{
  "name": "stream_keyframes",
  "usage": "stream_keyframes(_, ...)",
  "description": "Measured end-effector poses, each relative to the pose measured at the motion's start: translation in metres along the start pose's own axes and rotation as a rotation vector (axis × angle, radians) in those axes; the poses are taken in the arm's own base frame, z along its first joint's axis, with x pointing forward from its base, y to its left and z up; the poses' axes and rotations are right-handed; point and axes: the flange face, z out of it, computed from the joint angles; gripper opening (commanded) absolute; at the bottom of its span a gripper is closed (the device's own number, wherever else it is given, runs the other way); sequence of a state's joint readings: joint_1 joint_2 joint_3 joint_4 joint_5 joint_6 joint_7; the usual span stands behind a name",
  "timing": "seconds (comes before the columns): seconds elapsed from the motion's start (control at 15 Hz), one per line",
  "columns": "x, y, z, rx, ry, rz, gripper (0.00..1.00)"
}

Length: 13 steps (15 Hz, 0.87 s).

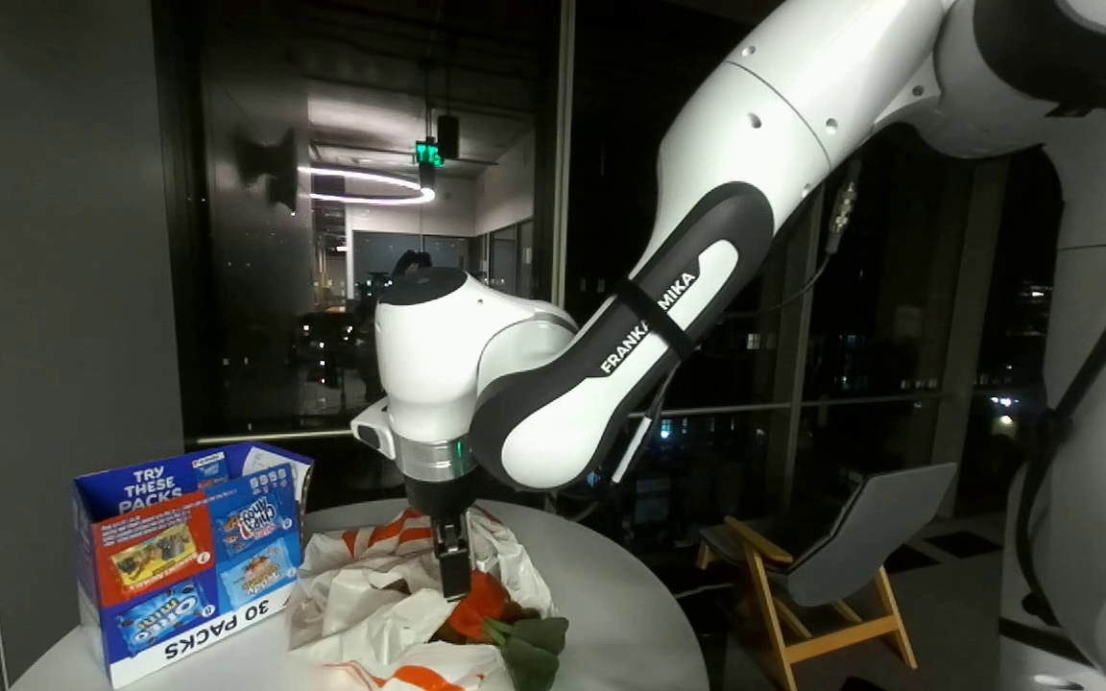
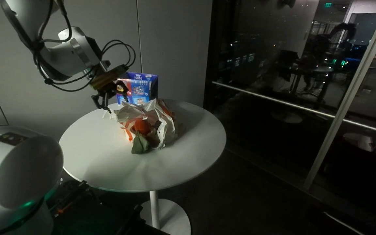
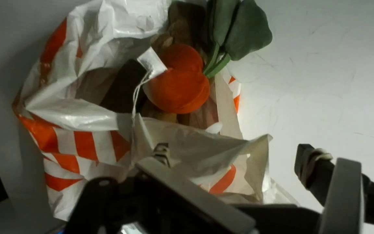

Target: Pick up all the items on the table except the blue box and put them into the plastic bag one by one

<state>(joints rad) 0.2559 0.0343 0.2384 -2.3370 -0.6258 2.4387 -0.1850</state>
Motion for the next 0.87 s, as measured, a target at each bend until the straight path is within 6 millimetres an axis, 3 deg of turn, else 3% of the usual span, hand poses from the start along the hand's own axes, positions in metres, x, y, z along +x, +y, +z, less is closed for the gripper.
stream_keyframes(0.47, -0.037, 0.011, 0.014, 0.009, -0.037, 0.150, 1.00)
stream_keyframes(0.87, -0.044, 0.010, 0.023, 0.022, -0.034, 0.169, 1.00)
